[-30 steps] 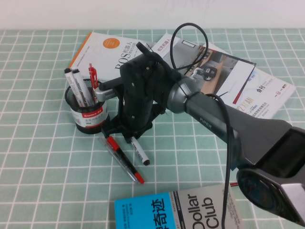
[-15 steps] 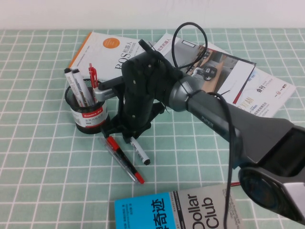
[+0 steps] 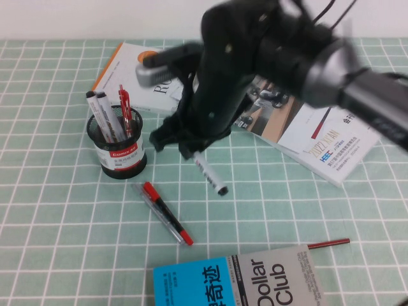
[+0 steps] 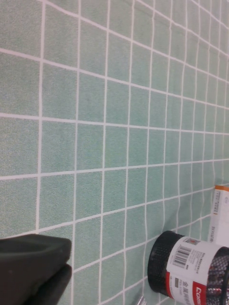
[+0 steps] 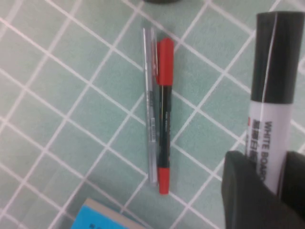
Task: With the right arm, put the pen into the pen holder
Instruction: Place the pen onto the pen holder
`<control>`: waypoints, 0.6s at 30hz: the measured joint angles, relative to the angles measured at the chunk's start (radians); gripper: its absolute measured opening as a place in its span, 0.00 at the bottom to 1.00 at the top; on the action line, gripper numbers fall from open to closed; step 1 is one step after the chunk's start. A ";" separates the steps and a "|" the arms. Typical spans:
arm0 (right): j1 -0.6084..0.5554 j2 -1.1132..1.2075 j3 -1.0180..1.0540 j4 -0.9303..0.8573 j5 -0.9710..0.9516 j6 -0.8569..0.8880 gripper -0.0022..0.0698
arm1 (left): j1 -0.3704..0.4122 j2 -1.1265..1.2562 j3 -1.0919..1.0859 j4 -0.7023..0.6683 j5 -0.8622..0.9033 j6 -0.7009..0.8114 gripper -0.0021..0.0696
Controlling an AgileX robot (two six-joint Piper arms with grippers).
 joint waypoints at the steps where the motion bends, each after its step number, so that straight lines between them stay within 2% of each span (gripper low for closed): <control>1: 0.000 -0.016 0.005 0.000 0.000 -0.004 0.19 | 0.000 0.000 0.000 0.000 0.000 0.000 0.02; 4: 0.000 -0.057 0.008 0.001 -0.026 -0.023 0.19 | 0.000 0.000 0.000 0.000 0.000 0.000 0.02; 8: 0.000 -0.079 0.020 0.042 -0.187 -0.074 0.19 | 0.000 0.000 0.000 0.000 0.000 0.000 0.02; 13: 0.019 -0.085 0.129 0.137 -0.572 -0.178 0.19 | 0.000 0.000 0.000 0.000 0.000 0.000 0.02; 18: 0.037 -0.085 0.333 0.241 -1.072 -0.306 0.19 | 0.000 0.000 0.000 0.000 0.000 0.000 0.02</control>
